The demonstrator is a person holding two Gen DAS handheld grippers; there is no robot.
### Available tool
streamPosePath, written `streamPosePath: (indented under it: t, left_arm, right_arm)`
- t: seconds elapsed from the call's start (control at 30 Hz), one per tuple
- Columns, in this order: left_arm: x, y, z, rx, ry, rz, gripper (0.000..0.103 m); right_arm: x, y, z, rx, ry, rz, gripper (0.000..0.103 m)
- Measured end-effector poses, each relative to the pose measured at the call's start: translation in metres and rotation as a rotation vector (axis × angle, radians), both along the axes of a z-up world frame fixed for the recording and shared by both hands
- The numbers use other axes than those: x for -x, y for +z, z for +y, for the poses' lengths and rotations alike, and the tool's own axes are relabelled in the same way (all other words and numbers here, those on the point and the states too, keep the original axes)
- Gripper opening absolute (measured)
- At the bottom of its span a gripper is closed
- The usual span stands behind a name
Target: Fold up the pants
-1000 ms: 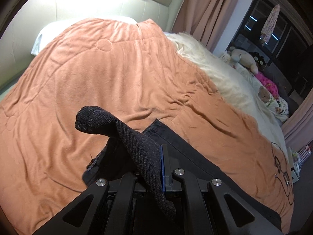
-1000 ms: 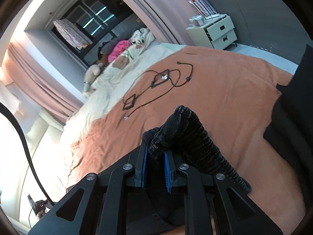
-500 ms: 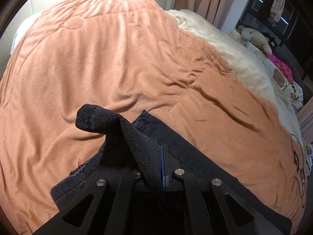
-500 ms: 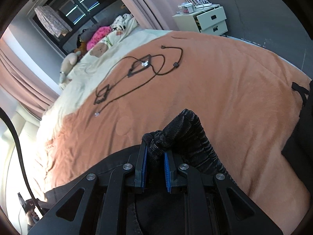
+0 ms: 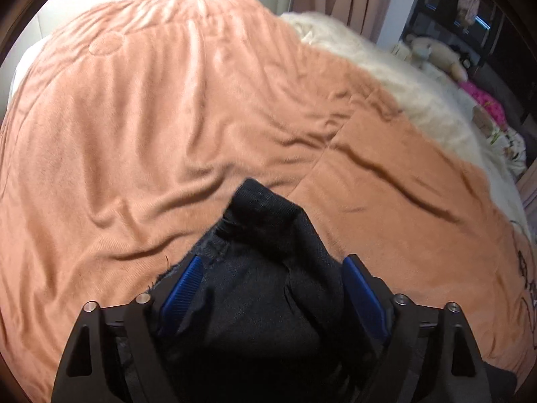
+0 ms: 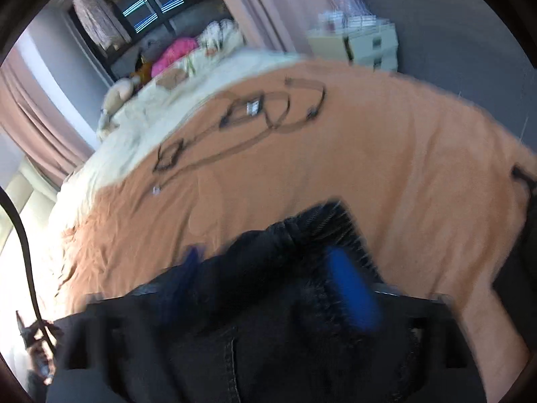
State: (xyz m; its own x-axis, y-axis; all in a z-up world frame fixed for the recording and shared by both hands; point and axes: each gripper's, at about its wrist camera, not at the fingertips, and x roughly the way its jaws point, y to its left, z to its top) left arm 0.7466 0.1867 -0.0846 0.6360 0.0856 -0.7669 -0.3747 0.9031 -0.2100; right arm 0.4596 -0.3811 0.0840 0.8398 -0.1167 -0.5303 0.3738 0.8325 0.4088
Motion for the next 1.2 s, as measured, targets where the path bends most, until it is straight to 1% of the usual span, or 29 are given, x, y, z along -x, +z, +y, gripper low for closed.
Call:
streamPosePath:
  t: [0.03, 0.07, 0.13, 0.2, 0.3, 0.4, 0.5, 0.6, 0.67, 0.7, 0.77, 0.9, 1.03, 1.2]
  left_arm:
    - [0.003, 0.003, 0.003, 0.003, -0.003, -0.011, 0.088]
    - [0.005, 0.006, 0.007, 0.005, -0.003, -0.018, 0.088]
    - [0.015, 0.012, 0.016, 0.005, 0.003, -0.017, 0.088]
    - [0.027, 0.013, 0.025, -0.011, 0.012, 0.005, 0.088]
    - [0.046, 0.013, 0.037, -0.043, 0.015, 0.029, 0.087]
    - [0.066, 0.013, 0.05, -0.056, 0.018, 0.048, 0.087]
    - [0.088, 0.012, 0.061, -0.056, 0.024, 0.076, 0.081]
    - [0.112, 0.012, 0.07, -0.042, 0.029, 0.087, 0.075]
    - [0.126, 0.009, 0.074, -0.027, 0.027, 0.097, 0.067]
    - [0.131, 0.008, 0.075, -0.016, 0.025, 0.101, 0.065]
    - [0.141, 0.002, 0.076, 0.007, 0.014, 0.118, 0.057]
    - [0.151, -0.01, 0.076, 0.059, 0.008, 0.132, 0.055]
    - [0.15, -0.02, 0.074, 0.119, 0.009, 0.123, 0.055]
    - [0.138, -0.036, 0.062, 0.141, -0.015, 0.127, 0.055]
  right_arm:
    - [0.006, 0.003, 0.001, 0.019, -0.006, -0.024, 0.093]
    - [0.011, 0.005, 0.001, 0.014, 0.004, -0.035, 0.093]
    - [0.017, 0.003, -0.002, -0.023, 0.026, -0.037, 0.093]
    - [0.024, 0.001, 0.001, -0.027, 0.044, -0.025, 0.093]
    - [0.032, 0.0, 0.002, 0.021, 0.062, 0.025, 0.093]
    - [0.043, 0.002, 0.002, 0.064, 0.07, 0.064, 0.093]
    - [0.061, 0.003, 0.004, 0.073, 0.098, 0.084, 0.093]
    - [0.077, 0.007, 0.007, 0.111, 0.094, 0.112, 0.093]
    - [0.091, 0.006, 0.01, 0.129, 0.102, 0.122, 0.093]
    - [0.096, 0.005, 0.011, 0.13, 0.108, 0.126, 0.093]
    - [0.11, -0.001, 0.012, 0.129, 0.117, 0.142, 0.093]
    - [0.135, -0.007, 0.016, 0.117, 0.128, 0.155, 0.093]
    - [0.16, -0.012, 0.013, 0.064, 0.129, 0.155, 0.093]
    - [0.185, -0.019, 0.011, 0.007, 0.112, 0.14, 0.093]
